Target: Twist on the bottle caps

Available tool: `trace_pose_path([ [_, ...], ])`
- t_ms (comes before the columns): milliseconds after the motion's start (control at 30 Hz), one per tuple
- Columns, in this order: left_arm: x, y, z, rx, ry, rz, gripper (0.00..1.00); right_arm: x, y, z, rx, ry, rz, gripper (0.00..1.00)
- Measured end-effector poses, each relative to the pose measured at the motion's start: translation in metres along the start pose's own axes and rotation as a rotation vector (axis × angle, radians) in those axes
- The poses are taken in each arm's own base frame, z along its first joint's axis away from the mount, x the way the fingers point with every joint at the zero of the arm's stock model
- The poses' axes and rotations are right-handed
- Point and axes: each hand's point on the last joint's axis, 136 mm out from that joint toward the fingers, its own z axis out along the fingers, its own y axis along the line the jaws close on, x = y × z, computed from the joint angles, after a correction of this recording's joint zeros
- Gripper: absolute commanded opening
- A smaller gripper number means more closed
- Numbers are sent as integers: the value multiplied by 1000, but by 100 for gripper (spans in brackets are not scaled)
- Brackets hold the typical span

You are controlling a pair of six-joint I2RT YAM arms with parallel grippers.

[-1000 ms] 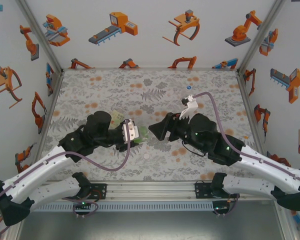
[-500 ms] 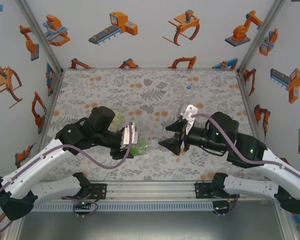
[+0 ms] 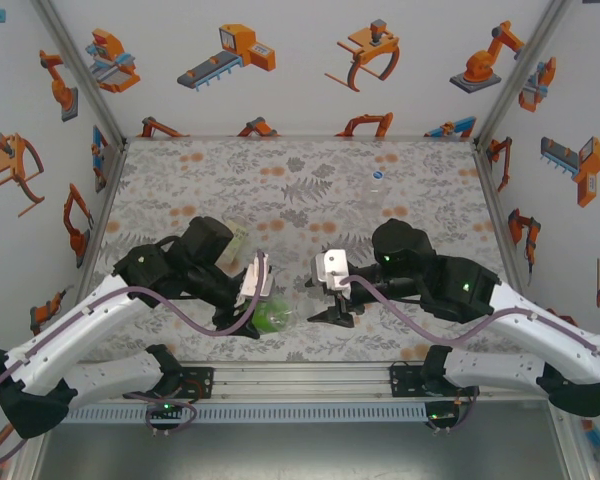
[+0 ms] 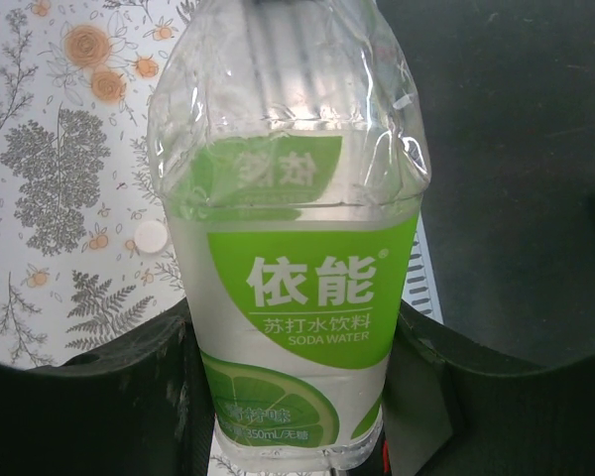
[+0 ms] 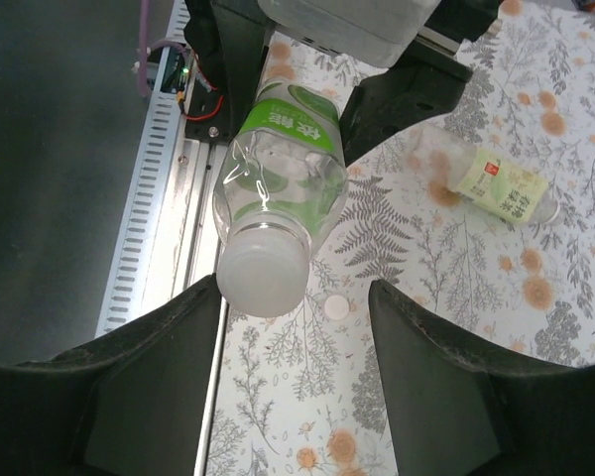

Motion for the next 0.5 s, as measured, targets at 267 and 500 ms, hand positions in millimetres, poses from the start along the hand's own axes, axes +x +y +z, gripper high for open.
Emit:
trace_pose_path([
  [267,-1,2,3,15,0,-16,0,-5,5,0,-30,-27,-11,40],
  [500,-2,3,4,20,-1,-20,0,-6,7,0,-39,-31,-12,26],
])
